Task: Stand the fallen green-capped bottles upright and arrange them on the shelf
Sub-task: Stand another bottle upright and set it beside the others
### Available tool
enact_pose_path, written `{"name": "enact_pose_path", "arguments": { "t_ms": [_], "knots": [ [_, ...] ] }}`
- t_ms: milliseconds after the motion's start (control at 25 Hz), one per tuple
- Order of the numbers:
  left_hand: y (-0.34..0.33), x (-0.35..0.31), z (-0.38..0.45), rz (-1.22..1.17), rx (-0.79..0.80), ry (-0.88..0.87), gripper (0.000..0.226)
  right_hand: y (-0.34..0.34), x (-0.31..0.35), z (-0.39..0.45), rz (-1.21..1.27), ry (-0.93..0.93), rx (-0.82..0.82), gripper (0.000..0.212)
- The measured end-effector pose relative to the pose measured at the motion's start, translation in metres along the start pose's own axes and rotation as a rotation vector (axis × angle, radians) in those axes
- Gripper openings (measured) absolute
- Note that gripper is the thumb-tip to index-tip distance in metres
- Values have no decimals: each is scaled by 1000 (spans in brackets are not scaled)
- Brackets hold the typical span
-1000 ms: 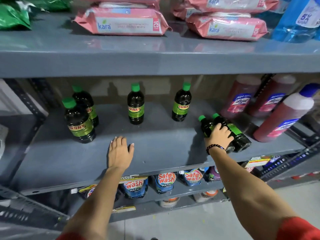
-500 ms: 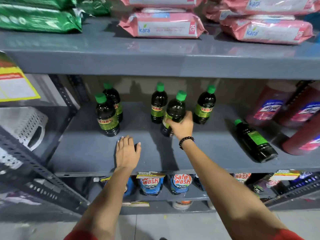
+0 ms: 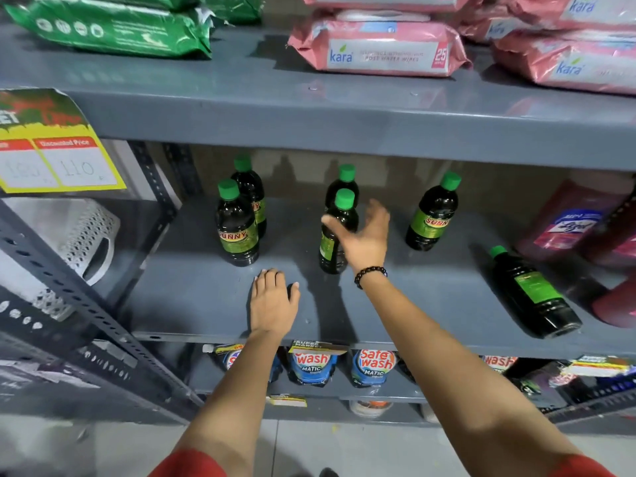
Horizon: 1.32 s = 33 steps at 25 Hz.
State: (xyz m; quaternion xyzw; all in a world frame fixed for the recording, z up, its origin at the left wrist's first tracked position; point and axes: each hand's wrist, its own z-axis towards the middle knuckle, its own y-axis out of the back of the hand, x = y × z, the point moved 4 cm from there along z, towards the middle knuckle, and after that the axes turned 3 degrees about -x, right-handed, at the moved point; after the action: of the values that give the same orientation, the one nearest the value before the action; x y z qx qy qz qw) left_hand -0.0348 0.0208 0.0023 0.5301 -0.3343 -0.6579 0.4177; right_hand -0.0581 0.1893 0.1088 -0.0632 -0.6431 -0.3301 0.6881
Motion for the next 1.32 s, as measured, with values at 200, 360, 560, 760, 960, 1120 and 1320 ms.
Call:
{"name": "enact_pose_path", "arguments": {
  "t_ms": [200,360,560,760,960,1120,1320],
  "knots": [
    [0,1,-2,5,6,-16,53,-2,57,31,-387,207,52,34],
    [-1,2,-1,2,-5,-24,53,0,61,46,-399,271,394,31],
    [-3,3,-1,13,-21,-30,43,5,61,42,-517,306,497,56],
    [-4,4,0,15,-34,-36,36,6,62,42,-650,345,382,40],
    [-4,5,0,9,-43,-42,34,4,60,47,-583,279,519,47],
    [-3,4,0,8,-47,-55,34,1,61,46,-560,270,528,46],
    [-2,0,-1,37,-24,-78,42,4,64,37,-532,290,544,52]
  ]
}}
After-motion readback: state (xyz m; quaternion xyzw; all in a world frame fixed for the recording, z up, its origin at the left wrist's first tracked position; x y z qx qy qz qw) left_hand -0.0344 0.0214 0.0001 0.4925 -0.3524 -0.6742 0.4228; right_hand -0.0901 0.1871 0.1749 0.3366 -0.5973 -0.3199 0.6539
